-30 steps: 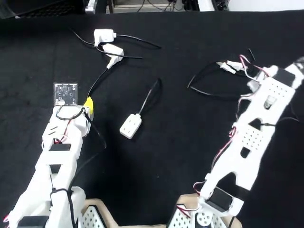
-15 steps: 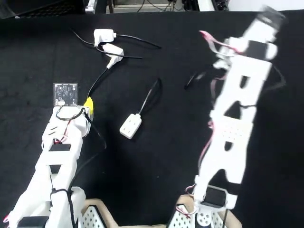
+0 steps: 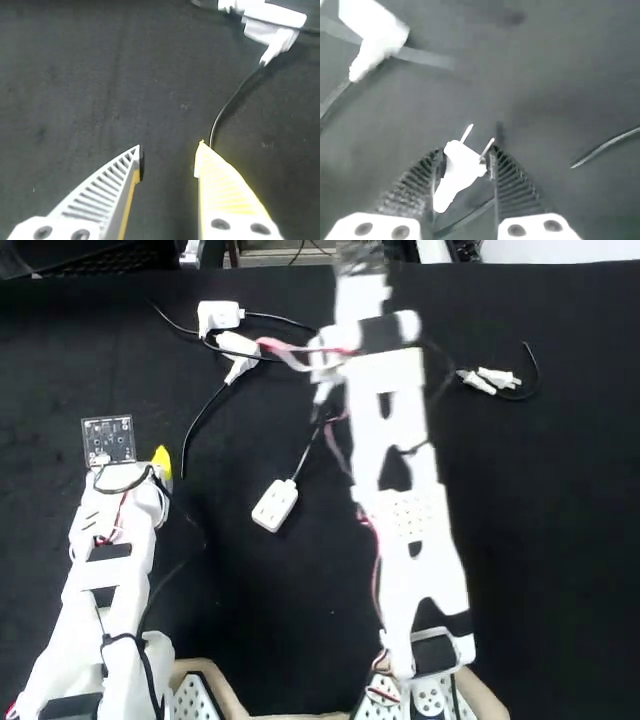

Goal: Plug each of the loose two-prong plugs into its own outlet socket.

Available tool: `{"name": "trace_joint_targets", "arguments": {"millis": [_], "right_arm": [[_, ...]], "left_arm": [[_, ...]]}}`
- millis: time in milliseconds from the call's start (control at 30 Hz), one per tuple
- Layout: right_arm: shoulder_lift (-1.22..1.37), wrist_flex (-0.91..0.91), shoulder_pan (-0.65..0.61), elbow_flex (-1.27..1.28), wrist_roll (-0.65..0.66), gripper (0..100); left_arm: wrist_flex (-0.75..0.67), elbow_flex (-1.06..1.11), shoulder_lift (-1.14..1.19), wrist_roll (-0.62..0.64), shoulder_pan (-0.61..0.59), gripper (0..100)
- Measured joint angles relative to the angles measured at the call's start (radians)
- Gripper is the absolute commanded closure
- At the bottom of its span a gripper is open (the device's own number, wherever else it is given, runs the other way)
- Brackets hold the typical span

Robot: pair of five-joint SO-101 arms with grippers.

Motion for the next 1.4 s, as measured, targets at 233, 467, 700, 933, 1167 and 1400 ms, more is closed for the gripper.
{"name": "trace_joint_targets", "arguments": {"millis": [233, 467, 700, 933, 1167, 1400], "right_arm": [[-0.006, 0.0, -0.169, 0.109, 0.002, 98.5], [-0.014, 0.0, -0.282, 0.12, 0.002, 98.5], [-0.014, 0.0, -0.379, 0.207, 0.002, 98.5], [0.049, -0.064, -0.537, 0.244, 0.002, 98.1], [0.163, -0.106, -0.546, 0.157, 0.003, 97.5], [0.216, -0.008, -0.512, -0.025, -0.028, 71.9]], "left_arm": [[0.058, 0.017, -0.133, 0.0, -0.092, 82], [0.091, 0.124, -0.316, 0.0, -0.11, 81], [0.319, 0.14, -0.522, 0.0, -0.118, 81], [0.5, 0.195, -0.741, -0.002, -0.12, 81], [0.528, 0.282, -0.927, -0.044, -0.149, 81], [0.529, 0.292, -0.951, -0.046, -0.153, 81]]}}
